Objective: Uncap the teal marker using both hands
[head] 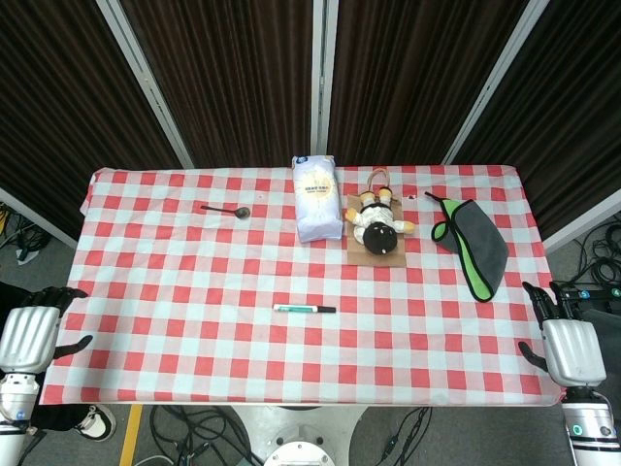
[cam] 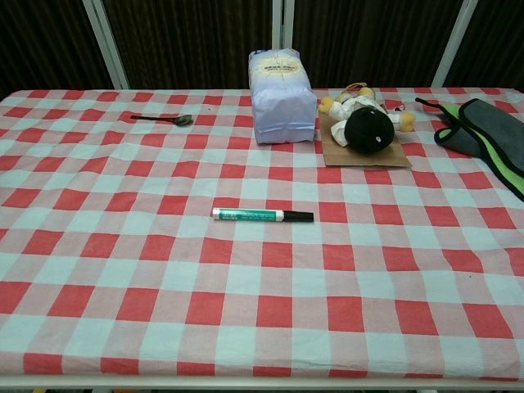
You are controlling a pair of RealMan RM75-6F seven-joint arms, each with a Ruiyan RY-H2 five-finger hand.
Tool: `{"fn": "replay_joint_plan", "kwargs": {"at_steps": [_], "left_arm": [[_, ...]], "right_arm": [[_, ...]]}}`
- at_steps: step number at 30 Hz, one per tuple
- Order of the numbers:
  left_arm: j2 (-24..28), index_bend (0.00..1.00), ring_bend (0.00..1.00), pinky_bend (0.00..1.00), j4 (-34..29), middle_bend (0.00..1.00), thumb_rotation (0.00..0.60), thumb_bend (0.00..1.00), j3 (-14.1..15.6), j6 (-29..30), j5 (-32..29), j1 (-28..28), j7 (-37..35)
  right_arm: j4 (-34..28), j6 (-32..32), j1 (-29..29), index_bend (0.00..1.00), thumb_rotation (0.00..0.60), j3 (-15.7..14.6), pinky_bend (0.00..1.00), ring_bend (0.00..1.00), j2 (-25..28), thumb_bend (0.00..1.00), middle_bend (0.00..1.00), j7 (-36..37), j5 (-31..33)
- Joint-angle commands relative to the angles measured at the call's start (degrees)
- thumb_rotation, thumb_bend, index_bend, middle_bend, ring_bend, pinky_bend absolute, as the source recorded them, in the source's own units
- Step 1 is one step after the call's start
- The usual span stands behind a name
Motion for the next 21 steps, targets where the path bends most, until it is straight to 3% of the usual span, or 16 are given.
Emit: {"fn": "replay_joint_plan", "kwargs": {"at_steps": [1,8,15,21], "left_arm": [[0.01,0.33,0.26,0.32,0.09,0.33,0.6,0.06,0.07,-0.15,-0.12,-0.01,-0.02],[-0.11,0.33,0.26,0.32,-0.23,0.33,0.6,0.06,0.04,-0.51,-0.5,-0.11,0.13],[-1.24,0.33,0.26,0.4,-2.32,0.33,0.6,0.06,-1.27,-2.58,-1.77,-2.1,2.34],[-4.02,0.34,0.28,0.43,-7.28,0.35,0.6,0.06,-4.25,-7.96,-4.66,-7.65,9.98]], "right_arm": [[0.1,-0.15,0.03,0.08,0.6,0.01,0.28,0.04,-0.1,0.08,0.16,0.06,0.14],[0.02,-0.23,0.14,0.08,0.6,0.09,0.28,0.04,-0.04,0.08,0.16,0.08,0.16],[-0.77,-0.24,0.26,0.08,0.6,0.5,0.28,0.04,0.68,0.08,0.16,-0.09,0.56],[-1.2,-0.42,0.5,0.08,0.6,0.57,0.28,0.04,0.3,0.08,0.16,-1.38,0.75]]}}
